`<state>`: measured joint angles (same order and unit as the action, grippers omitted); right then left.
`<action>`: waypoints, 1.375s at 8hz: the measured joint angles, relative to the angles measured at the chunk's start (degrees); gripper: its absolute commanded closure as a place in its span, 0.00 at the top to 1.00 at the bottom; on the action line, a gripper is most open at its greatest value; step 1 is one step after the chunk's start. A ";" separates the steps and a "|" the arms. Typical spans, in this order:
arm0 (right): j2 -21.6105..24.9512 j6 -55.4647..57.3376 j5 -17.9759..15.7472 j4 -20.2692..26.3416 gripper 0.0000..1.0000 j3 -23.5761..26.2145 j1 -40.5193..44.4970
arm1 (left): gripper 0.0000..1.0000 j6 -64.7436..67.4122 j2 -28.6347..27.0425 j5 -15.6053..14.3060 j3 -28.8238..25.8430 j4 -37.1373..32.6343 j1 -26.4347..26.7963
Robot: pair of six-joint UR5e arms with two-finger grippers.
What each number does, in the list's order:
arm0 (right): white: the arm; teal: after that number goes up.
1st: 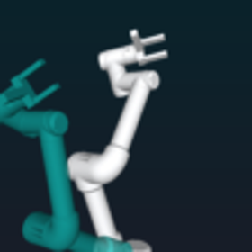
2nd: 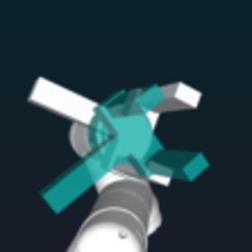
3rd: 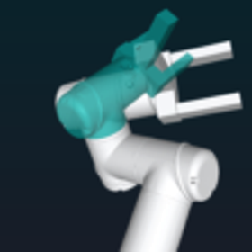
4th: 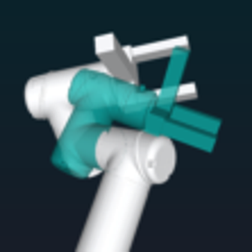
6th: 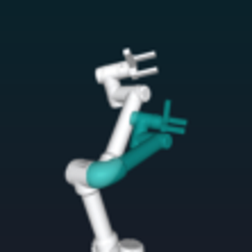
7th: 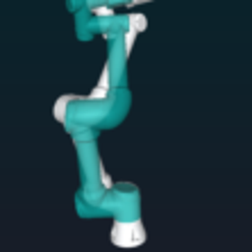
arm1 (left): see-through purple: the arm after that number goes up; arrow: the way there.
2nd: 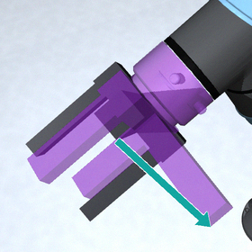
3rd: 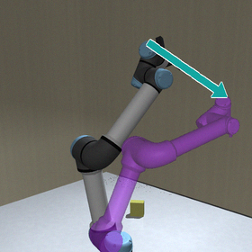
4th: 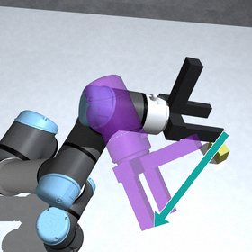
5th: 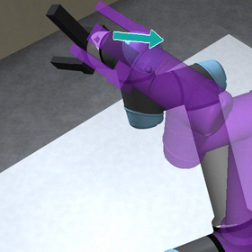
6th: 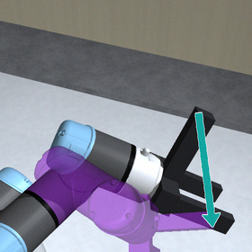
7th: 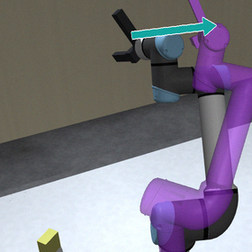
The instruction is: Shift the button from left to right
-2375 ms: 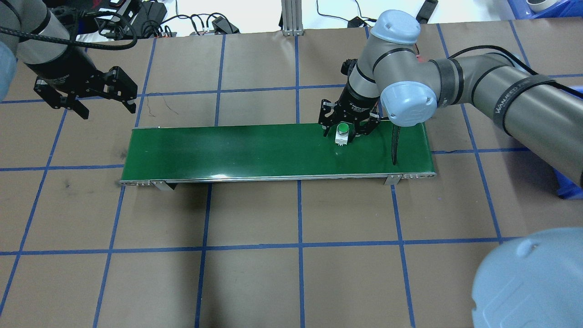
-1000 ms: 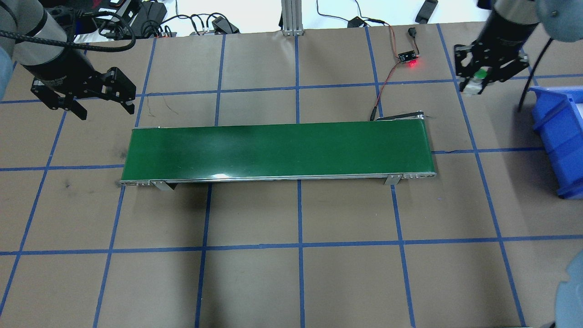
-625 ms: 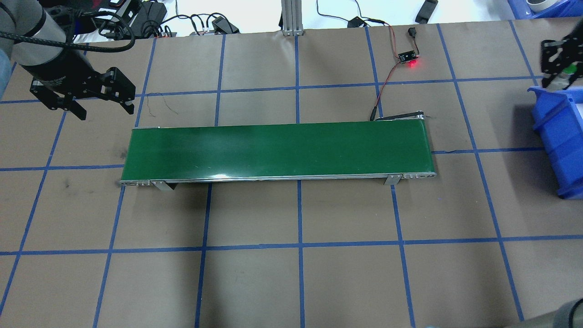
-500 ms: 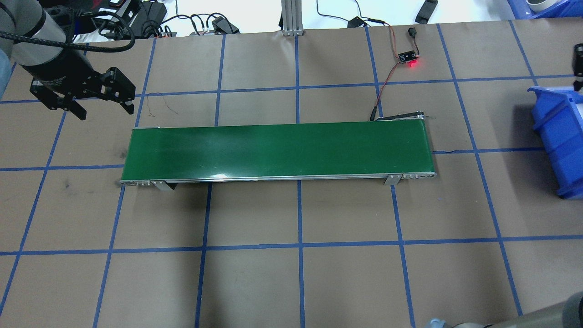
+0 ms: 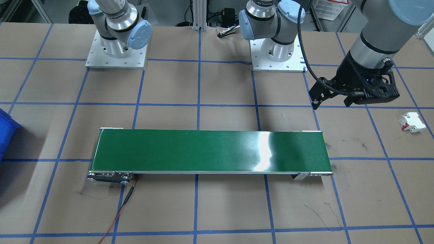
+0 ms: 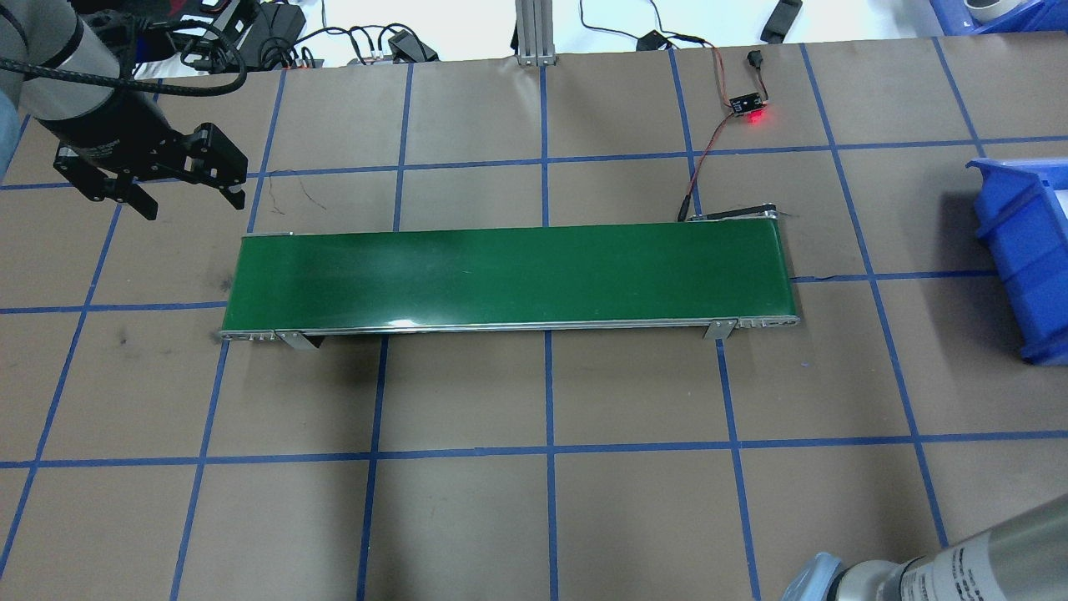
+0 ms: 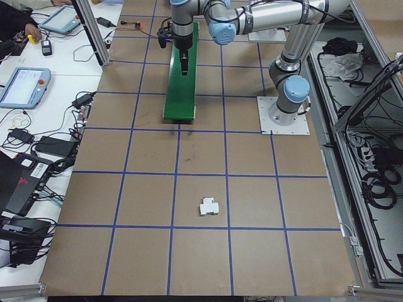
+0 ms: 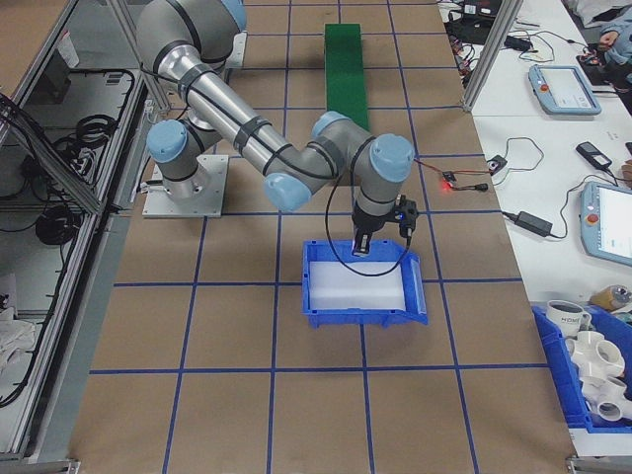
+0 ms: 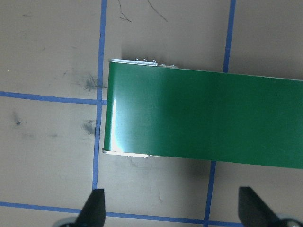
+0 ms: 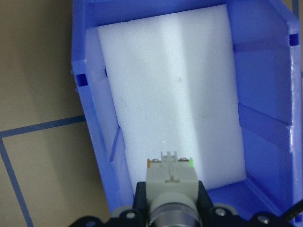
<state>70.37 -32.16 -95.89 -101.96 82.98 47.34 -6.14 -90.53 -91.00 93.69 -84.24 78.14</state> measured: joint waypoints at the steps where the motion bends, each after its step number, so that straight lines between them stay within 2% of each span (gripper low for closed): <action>1: -1.78 -1.44 0.64 -0.21 0.00 0.03 -1.36 | 1.00 -0.01 0.00 0.00 -0.08 -0.02 0.00; 5: -7.16 -7.77 1.13 -2.58 0.00 0.16 -3.32 | 1.00 0.10 -0.15 0.00 -0.48 -0.08 0.00; 8: -9.79 -11.85 0.87 -5.34 0.00 0.93 -3.47 | 1.00 0.85 -1.12 0.46 -0.66 -0.04 0.31; 11: -11.10 -12.57 0.82 -7.54 0.00 1.84 -3.48 | 1.00 1.04 -1.58 1.01 -0.65 0.69 3.09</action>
<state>59.27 -44.73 -95.07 -109.51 84.82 43.86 -5.10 -92.11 -89.99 93.04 -83.55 81.22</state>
